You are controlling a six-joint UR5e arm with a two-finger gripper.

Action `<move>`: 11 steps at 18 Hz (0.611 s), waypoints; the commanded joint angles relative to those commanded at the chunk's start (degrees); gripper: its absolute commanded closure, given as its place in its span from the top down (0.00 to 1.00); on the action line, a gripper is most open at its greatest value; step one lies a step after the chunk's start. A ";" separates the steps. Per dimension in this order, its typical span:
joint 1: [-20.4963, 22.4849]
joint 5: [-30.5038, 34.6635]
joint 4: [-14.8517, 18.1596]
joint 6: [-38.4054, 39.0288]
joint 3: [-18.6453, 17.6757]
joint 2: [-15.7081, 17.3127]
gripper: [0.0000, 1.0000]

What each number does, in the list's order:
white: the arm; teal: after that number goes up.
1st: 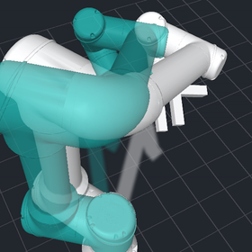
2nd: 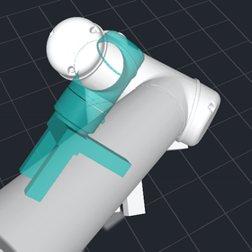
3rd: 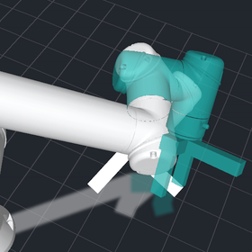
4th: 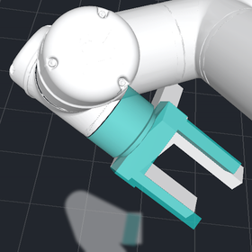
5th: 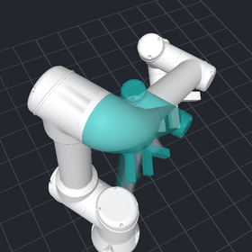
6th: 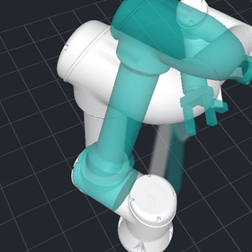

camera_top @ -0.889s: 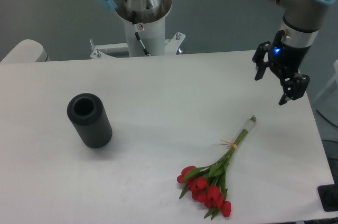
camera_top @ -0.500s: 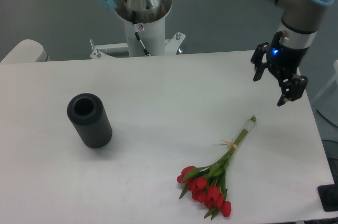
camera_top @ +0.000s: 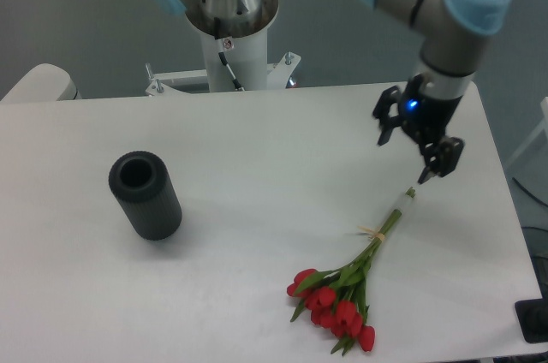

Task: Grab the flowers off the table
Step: 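Move the open gripper down toward the stems of the red tulip bundle, then lower the gripper over the tulip stems near the tied string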

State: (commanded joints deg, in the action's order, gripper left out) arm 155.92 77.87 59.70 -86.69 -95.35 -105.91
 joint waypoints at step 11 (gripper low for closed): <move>-5.54 0.00 -10.65 24.37 2.71 -11.86 1.00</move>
State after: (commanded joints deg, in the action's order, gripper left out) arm 150.38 77.87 49.05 -62.31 -92.64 -117.77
